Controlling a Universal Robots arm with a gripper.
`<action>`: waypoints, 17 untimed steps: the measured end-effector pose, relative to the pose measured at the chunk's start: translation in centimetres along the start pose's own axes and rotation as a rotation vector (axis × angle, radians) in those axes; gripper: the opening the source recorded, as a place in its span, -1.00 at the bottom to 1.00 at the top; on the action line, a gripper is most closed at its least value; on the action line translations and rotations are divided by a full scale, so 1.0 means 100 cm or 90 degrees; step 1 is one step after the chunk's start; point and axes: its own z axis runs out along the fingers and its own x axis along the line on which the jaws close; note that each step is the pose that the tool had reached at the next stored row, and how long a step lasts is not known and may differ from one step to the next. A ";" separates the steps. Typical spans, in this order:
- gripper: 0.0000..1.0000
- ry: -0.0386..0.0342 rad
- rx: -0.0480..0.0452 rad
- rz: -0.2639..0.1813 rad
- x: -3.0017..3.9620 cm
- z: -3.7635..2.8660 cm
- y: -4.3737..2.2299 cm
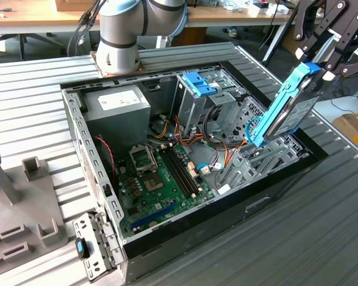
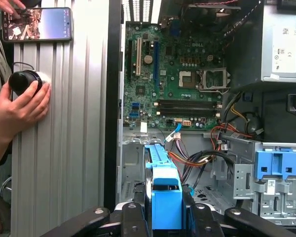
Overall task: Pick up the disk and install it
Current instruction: 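Insert the disk into the insertion slot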
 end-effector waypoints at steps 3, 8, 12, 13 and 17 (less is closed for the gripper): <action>-0.26 0.0001 0.0000 0.000 0.0000 0.0006 -0.0004; -0.26 0.0000 0.0000 0.000 0.0009 0.0047 -0.0007; -0.26 0.0001 0.0000 0.000 0.0011 0.0085 -0.0010; -0.26 0.0000 0.0000 0.000 0.0012 0.0117 -0.0012; -0.26 0.0001 0.0000 0.000 0.0013 0.0167 -0.0017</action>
